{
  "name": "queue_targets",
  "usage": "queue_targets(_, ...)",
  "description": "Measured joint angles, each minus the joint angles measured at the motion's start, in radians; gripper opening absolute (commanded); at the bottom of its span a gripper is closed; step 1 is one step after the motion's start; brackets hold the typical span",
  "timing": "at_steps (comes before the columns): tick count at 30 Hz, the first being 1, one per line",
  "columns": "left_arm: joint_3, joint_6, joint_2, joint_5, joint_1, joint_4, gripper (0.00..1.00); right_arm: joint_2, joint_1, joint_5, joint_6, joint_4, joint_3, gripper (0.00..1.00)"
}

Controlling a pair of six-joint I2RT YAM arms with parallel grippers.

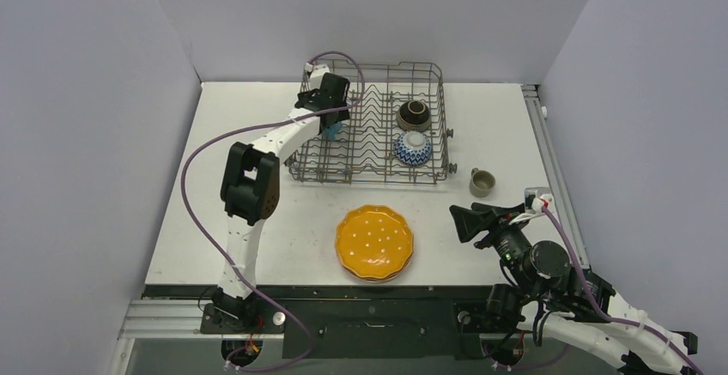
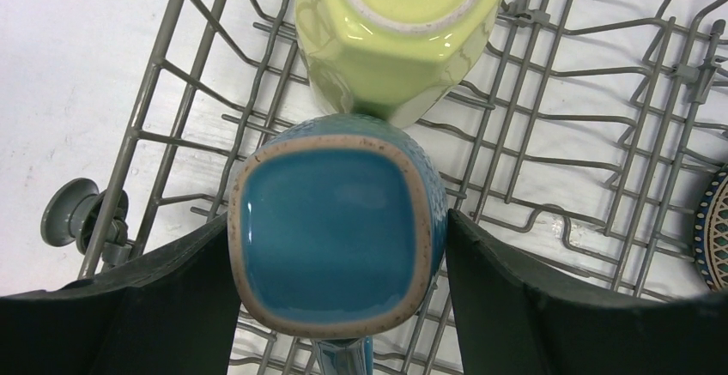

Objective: Load the mixed dishes into the dish rack
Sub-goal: Turn the cup upside down in the dish rack.

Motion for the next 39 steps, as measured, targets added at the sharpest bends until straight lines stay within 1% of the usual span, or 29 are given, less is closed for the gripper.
queue_targets(6, 0.037, 0.012, 0.027, -0.005, -0.004, -0.016, 0.00, 0.000, 0.000, 0.006, 0.000, 0.000, -0.011, 0.59)
queue_targets(15, 0.038, 0.019, 0.062, -0.022, -0.003, -0.022, 0.00, 0.000, 0.000, 0.007, 0.000, 0.000, -0.012, 0.59)
queue_targets(29, 0.038, 0.039, 0.065, -0.050, -0.001, -0.030, 0.00, 0.000, 0.000, 0.007, 0.001, 0.000, -0.013, 0.59)
queue_targets(31, 0.038, 0.040, 0.065, -0.050, 0.000, -0.031, 0.06, 0.000, 0.000, 0.007, 0.001, -0.001, -0.013, 0.60)
queue_targets(32, 0.038, 0.041, 0.065, -0.050, 0.001, -0.032, 0.13, 0.000, 0.000, 0.007, 0.002, -0.002, -0.013, 0.60)
queue_targets(34, 0.038, 0.042, 0.065, -0.049, 0.002, -0.036, 0.23, 0.000, 0.000, 0.007, 0.002, -0.006, -0.013, 0.60)
queue_targets(39, 0.038, 0.041, 0.067, -0.042, 0.006, -0.042, 0.34, 0.000, 0.000, 0.007, 0.005, -0.009, -0.013, 0.61)
